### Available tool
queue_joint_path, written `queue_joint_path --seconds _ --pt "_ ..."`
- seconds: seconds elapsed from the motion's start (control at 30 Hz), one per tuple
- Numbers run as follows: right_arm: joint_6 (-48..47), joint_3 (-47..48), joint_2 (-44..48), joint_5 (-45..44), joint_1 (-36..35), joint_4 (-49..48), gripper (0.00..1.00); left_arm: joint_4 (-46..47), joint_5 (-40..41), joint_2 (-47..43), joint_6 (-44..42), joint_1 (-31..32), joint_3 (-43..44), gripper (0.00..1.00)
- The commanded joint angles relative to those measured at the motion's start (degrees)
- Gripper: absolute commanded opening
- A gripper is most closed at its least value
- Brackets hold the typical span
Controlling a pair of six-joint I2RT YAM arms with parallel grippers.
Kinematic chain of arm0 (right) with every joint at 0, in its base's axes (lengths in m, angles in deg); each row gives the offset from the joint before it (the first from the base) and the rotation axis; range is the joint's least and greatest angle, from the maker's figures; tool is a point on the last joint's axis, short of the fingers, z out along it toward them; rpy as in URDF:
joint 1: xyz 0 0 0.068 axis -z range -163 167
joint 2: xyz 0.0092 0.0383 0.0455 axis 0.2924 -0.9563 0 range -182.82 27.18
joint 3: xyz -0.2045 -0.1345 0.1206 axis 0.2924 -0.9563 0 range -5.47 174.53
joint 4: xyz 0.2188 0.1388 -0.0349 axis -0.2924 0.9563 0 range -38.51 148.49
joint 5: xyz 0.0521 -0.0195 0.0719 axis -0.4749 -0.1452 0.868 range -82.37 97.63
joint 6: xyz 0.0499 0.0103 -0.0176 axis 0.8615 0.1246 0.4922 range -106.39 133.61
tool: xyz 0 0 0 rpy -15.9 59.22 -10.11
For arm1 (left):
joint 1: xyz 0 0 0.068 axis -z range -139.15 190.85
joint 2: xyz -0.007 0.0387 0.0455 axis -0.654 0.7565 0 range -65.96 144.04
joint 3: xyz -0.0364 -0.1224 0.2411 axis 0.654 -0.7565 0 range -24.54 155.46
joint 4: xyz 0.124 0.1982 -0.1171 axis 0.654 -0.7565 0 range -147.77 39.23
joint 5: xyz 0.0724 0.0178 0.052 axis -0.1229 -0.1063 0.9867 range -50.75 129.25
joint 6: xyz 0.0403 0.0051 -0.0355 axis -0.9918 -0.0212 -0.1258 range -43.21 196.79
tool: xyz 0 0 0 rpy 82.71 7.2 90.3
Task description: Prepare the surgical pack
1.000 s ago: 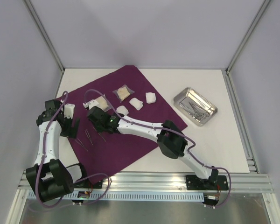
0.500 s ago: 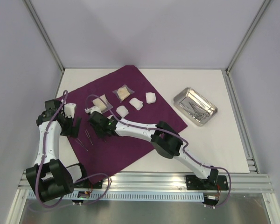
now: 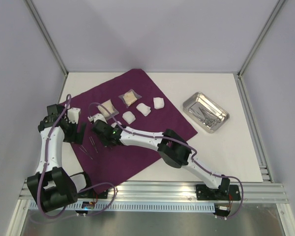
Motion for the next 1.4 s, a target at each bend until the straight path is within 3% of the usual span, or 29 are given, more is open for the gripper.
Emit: queue_joint_path --seconds 0.0,0.13,0.3,0.4,0.53,0.7,0.83,0.93,1.37 --pt "-2.31 1.47 2.10 0.34 -0.48 2.40 0.00 -0.31 -1.61 0.05 -0.17 -0.40 3.33 0.91" --pt "-8.19 1.12 10.18 3.16 0.40 2.13 0.00 -1.98 -2.84 0.84 -0.26 -0.40 6.49 0.91" --pt "-20.58 -8.70 31.31 12.29 8.38 1.17 0.00 -7.08 -8.19 3.65 -0.17 -0.40 15.10 0.90" --pt "-29.71 -16.88 39.00 22.83 20.67 4.85 0.00 -8.75 -13.03 5.41 0.53 1.00 19.93 0.88" --pt "-46.39 -26.37 47.18 24.53 38.93 8.29 0.01 -8.75 -10.94 9.62 2.37 8.82 24.59 0.88" --pt "-53.20 -34.03 46.50 27.33 54.68 9.17 0.00 -9.81 -12.95 15.59 3.52 16.37 30.75 0.88" --pt "-57.85 -39.91 45.88 26.47 60.33 3.99 0.00 -9.72 -13.48 17.71 2.38 18.59 31.90 0.88" --pt "-60.58 -42.82 44.22 25.93 63.32 -1.19 0.00 -9.54 -13.57 18.77 2.29 20.78 32.07 0.88" --pt "-63.31 -44.41 34.46 19.78 69.66 -8.06 0.00 -9.46 -11.90 22.81 1.68 21.40 32.69 0.88"
